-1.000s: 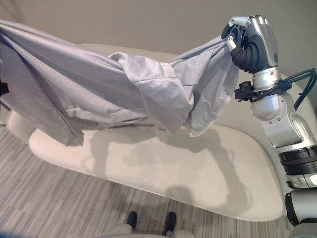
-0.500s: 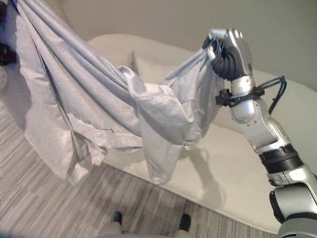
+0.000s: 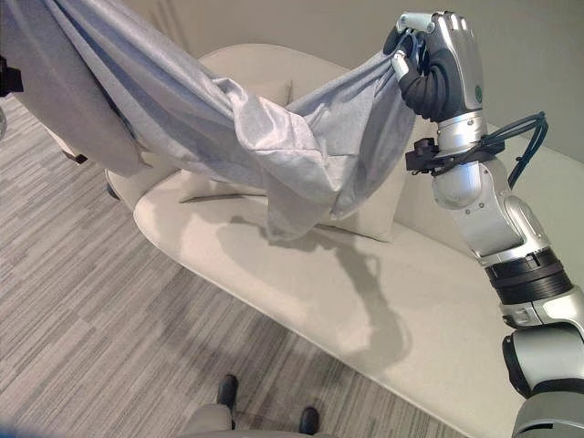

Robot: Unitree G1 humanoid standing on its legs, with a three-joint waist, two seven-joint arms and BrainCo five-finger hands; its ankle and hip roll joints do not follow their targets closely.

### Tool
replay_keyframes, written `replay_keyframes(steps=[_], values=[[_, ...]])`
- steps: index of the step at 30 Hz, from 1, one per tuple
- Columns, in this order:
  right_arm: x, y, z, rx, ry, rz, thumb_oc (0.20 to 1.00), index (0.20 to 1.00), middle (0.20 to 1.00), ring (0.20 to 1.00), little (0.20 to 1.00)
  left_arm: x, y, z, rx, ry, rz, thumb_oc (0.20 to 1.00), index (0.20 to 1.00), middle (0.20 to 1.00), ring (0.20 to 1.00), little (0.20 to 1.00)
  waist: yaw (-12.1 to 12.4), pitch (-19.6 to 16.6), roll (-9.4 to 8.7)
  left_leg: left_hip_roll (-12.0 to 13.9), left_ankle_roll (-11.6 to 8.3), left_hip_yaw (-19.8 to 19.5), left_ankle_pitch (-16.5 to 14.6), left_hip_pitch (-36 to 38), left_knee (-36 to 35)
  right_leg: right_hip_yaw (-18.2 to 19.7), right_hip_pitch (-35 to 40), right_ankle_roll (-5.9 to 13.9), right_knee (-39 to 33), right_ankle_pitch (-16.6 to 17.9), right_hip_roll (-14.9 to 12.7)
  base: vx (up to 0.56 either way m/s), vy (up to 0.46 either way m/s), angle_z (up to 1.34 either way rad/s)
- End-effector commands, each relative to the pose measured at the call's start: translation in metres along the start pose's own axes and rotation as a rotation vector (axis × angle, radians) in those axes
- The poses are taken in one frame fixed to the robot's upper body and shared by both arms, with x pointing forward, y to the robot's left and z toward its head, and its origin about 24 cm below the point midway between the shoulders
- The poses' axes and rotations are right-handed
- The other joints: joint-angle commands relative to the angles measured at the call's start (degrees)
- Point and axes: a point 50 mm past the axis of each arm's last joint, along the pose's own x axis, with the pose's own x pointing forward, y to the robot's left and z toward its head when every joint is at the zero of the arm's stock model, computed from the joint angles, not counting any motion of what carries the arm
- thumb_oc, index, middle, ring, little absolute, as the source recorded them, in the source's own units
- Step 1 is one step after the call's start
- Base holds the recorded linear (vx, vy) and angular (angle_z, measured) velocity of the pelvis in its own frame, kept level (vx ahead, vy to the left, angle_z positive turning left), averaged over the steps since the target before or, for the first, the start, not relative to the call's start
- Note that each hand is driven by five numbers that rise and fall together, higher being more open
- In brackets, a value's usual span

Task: Hang the clothes on the sofa on the clothes rack.

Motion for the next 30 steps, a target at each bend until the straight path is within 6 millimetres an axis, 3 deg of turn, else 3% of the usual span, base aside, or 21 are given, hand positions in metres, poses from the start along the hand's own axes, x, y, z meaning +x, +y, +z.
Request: replay_keyframes(steps=[1, 2, 3, 4, 5, 6, 7, 8, 9, 11, 12, 14, 15, 19, 21, 22, 23, 24, 26, 27, 30], values=[[0.002, -0.026, -0.002, -0.03, -0.013, -0.085, 0.2, 0.2, 0.2, 0.2, 0.2, 0.012, 0.017, 0.006, -0.073, 0.0, 0.109, 0.2, 0.2, 0.2, 0.2, 0.2, -1.4, -0.8, 0.09, -3.5, -0.01, 4.7, -2.6, 1.4, -2.2, 1.8, -2.7, 1.67, 2.4, -1.4, 4.6, -0.01, 0.149, 0.49], [0.001, -0.027, -0.003, -0.031, -0.011, -0.092, 0.2, 0.2, 0.2, 0.2, 0.2, 0.012, 0.016, 0.006, -0.074, -0.001, 0.109, 0.2, 0.2, 0.2, 0.2, 0.2, -1.6, -0.5, -0.09, -2.4, -0.46, 4.9, -2.1, 0.5, -1.8, 1.5, -2.8, 2.06, 2.6, -1.1, 3.7, -0.03, 0.328, 0.45], [-0.001, -0.03, -0.006, -0.039, 0.002, -0.096, 0.2, 0.2, 0.2, 0.2, 0.2, 0.015, 0.015, 0.008, -0.082, -0.01, 0.103, 0.2, 0.2, 0.2, 0.2, 0.2, -2.1, -0.6, -0.66, 1.2, -1.51, 4.1, -1.0, -1.1, -1.7, 0.5, -3.8, 3.06, 2.6, -1.2, 0.9, -0.03, 0.258, 0.34], [-0.002, -0.031, -0.007, -0.039, 0.004, -0.098, 0.2, 0.2, 0.2, 0.2, 0.2, 0.016, 0.014, 0.009, -0.083, -0.012, 0.102, 0.2, 0.2, 0.2, 0.2, 0.2, -2.2, -0.8, -0.73, 1.2, -1.6, 3.9, -0.9, -1.3, -1.7, 0.3, -4.0, 3.06, 2.6, -1.3, 0.9, -0.01, 0.271, 0.17], [-0.002, -0.032, -0.009, -0.042, 0.011, -0.104, 0.2, 0.2, 0.2, 0.2, 0.2, 0.019, 0.013, 0.011, -0.088, -0.017, 0.105, 0.2, 0.2, 0.2, 0.2, 0.2, -2.4, -0.9, -1.02, 3.7, -2.39, 3.5, 0.1, -2.1, -2.1, -0.5, -4.5, 3.71, 2.4, -1.5, -0.4, 0.06, 0.309, 0.1], [-0.005, -0.033, -0.011, -0.038, 0.023, -0.11, 0.2, 0.2, 0.2, 0.2, 0.2, 0.023, 0.012, 0.015, -0.096, -0.027, 0.105, 0.2, 0.2, 0.2, 0.2, 0.2, -3.0, -1.0, -1.28, 8.5, -3.58, 3.1, 1.9, -2.9, -2.9, -0.8, -4.9, 4.76, 1.9, -2.1, -2.4, 0.06, 0.304, 0.11], [-0.006, -0.034, -0.012, -0.039, 0.027, -0.113, 0.2, 0.2, 0.2, 0.2, 0.2, 0.025, 0.011, 0.016, -0.098, -0.032, 0.103, 0.2, 0.2, 0.2, 0.2, 0.2, -2.9, -1.2, -1.37, 8.7, -3.76, 2.9, 2.1, -3.0, -3.2, -1.0, -5.1, 4.67, 2.0, -2.2, -2.2, 0.18, 0.514, 0.65], [-0.012, -0.036, -0.017, -0.054, 0.052, -0.122, 0.2, 0.2, 0.2, 0.2, 0.2, 0.026, 0.007, 0.02, -0.116, -0.039, 0.109, 0.2, 0.2, 0.2, 0.2, 0.2, -3.3, -1.6, -1.48, 13.3, -5.07, 1.9, 4.2, -3.7, -3.3, -0.9, -4.8, 6.07, 1.4, -2.8, -4.9, 0.13, 0.29, 0.57], [-0.013, -0.037, -0.017, -0.055, 0.055, -0.122, 0.2, 0.2, 0.2, 0.2, 0.2, 0.026, 0.007, 0.021, -0.117, -0.04, 0.107, 0.2, 0.2, 0.2, 0.2, 0.2, -3.3, -1.6, -1.47, 13.4, -5.21, 1.8, 4.2, -3.8, -3.3, -0.9, -4.7, 6.03, 1.3, -2.8, -4.8, 0.23, 0.473, 0.43], [-0.016, -0.039, -0.019, -0.076, 0.058, -0.118, 0.2, 0.2, 0.2, 0.2, 0.2, 0.026, 0.004, 0.024, -0.13, -0.051, 0.112, 0.2, 0.2, 0.2, 0.2, 0.2, -2.8, -2.5, -1.07, 16.2, -6.9, -0.8, 6.6, -3.8, -3.1, -0.7, -2.7, 7.41, 0.3, -3.2, -7.7, 0.27, 0.488, -0.16], [-0.016, -0.039, -0.019, -0.084, 0.059, -0.111, 0.2, 0.2, 0.2, 0.2, 0.2, 0.026, 0.004, 0.024, -0.13, -0.053, 0.111, 0.2, 0.2, 0.2, 0.2, 0.2, -2.3, -3.0, -0.56, 16.4, -7.71, -2.3, 6.7, -4.1, -2.1, -0.5, -1.4, 7.95, -0.4, -2.9, -9.2, 0.33, 0.681, -0.13], [-0.018, -0.035, -0.02, -0.088, 0.063, -0.082, 0.2, 0.2, 0.2, 0.2, 0.2, 0.025, 0.008, 0.023, -0.119, -0.055, 0.112, 0.2, 0.2, 0.2, 0.2, 0.2, -1.6, -4.3, 0.68, 16.1, -9.37, -2.5, 3.2, -2.7, -0.7, -0.8, 0.0, 7.97, -1.4, -0.8, -12.3, 0.3, 0.654, -0.21], [-0.016, -0.036, -0.02, -0.095, 0.06, -0.085, 0.2, 0.2, 0.2, 0.2, 0.2, 0.026, 0.009, 0.025, -0.116, -0.068, 0.113, 0.2, 0.2, 0.2, 0.2, 0.2, -1.6, -4.3, 1.27, 14.9, -9.71, -2.2, 2.0, -3.0, 0.2, -1.0, -0.6, 7.97, -1.5, 1.8, -14.3, 0.18, 0.624, -0.46], [-0.008, -0.036, -0.017, -0.088, 0.06, -0.137, 0.2, 0.2, 0.2, 0.2, 0.2, 0.036, 0.019, 0.044, -0.092, -0.157, 0.149, 0.2, 0.2, 0.2, 0.2, 0.2, -2.6, -3.9, 0.62, 10.6, -7.76, 2.6, -2.2, -4.4, 1.2, -0.4, -6.3, 7.97, -1.4, 13.7, -18.6, 0.03, 0.534, 0.08], [-0.005, -0.036, -0.01, -0.072, 0.033, -0.155, 0.2, 0.2, 0.2, 0.2, 0.2, 0.037, 0.021, 0.053, -0.1, -0.196, 0.161, 0.2, 0.2, 0.2, 0.2, 0.2, -3.6, -4.2, -0.15, 7.6, -5.79, 3.7, -1.7, -4.5, -1.0, 3.0, -7.5, 7.97, -0.3, 15.2, -17.2, 0.03, 0.425, -0.16], [-0.002, -0.038, -0.009, -0.077, 0.025, -0.155, 0.2, 0.2, 0.2, 0.2, 0.2, 0.036, 0.019, 0.054, -0.119, -0.195, 0.156, 0.2, 0.2, 0.2, 0.2, 0.2, -3.9, -4.2, -0.39, 6.4, -5.04, 4.0, -1.2, -4.1, -2.3, 5.1, -8.0, 7.26, 0.5, 13.9, -15.1, 0.11, 0.425, 0.04], [0.0, -0.039, -0.007, -0.076, 0.014, -0.149, 0.2, 0.2, 0.2, 0.2, 0.2, 0.037, 0.019, 0.056, -0.129, -0.199, 0.154, 0.2, 0.2, 0.2, 0.2, 0.2, -3.7, -4.6, -0.44, 5.4, -4.4, 4.4, -2.3, -3.1, -3.5, 5.8, -7.8, 6.67, 1.0, 10.9, -12.5, 0.13, 0.524, 0.43], [0.005, -0.042, -0.002, -0.073, -0.019, -0.147, 0.2, 0.2, 0.2, 0.2, 0.2, 0.042, 0.019, 0.059, -0.131, -0.201, 0.156, 0.2, 0.2, 0.2, 0.2, 0.2, -3.8, -4.4, -0.55, 3.1, -2.77, 5.5, -2.8, -2.2, -3.9, 4.8, -8.2, 5.98, 3.1, 5.7, -7.4, 0.15, 0.457, 0.31], [0.003, -0.046, -0.001, -0.082, -0.028, -0.152, 0.2, 0.2, 0.2, 0.2, 0.2, 0.039, 0.015, 0.058, -0.16, -0.178, 0.154, 0.2, 0.2, 0.2, 0.2, 0.2, -4.5, -4.2, -0.81, 0.7, -1.89, 5.8, -3.1, -1.2, -3.9, 5.7, -8.3, 4.84, 3.8, 2.7, -2.3, 0.14, 0.382, 0.12], [0.001, -0.048, -0.003, -0.086, -0.023, -0.153, 0.2, 0.2, 0.2, 0.2, 0.2, 0.036, 0.008, 0.058, -0.194, -0.161, 0.143, 0.2, 0.2, 0.2, 0.2, 0.2, -5.5, -3.5, -0.93, -1.7, -1.24, 5.8, -3.7, 0.2, -3.9, 8.1, -8.9, 3.97, 4.2, 1.2, 2.8, 0.15, 0.309, 0.45], [-0.004, -0.05, -0.006, -0.097, -0.007, -0.148, 0.2, 0.2, 0.2, 0.2, 0.2, 0.027, -0.004, 0.052, -0.227, -0.105, 0.111, 0.2, 0.2, 0.2, 0.2, 0.2, -6.3, -2.1, -0.62, -4.3, 0.13, 5.3, -4.9, 2.6, -3.9, 10.0, -8.2, 1.66, 3.8, 0.3, 6.8, 0.16, 0.158, 0.53]])
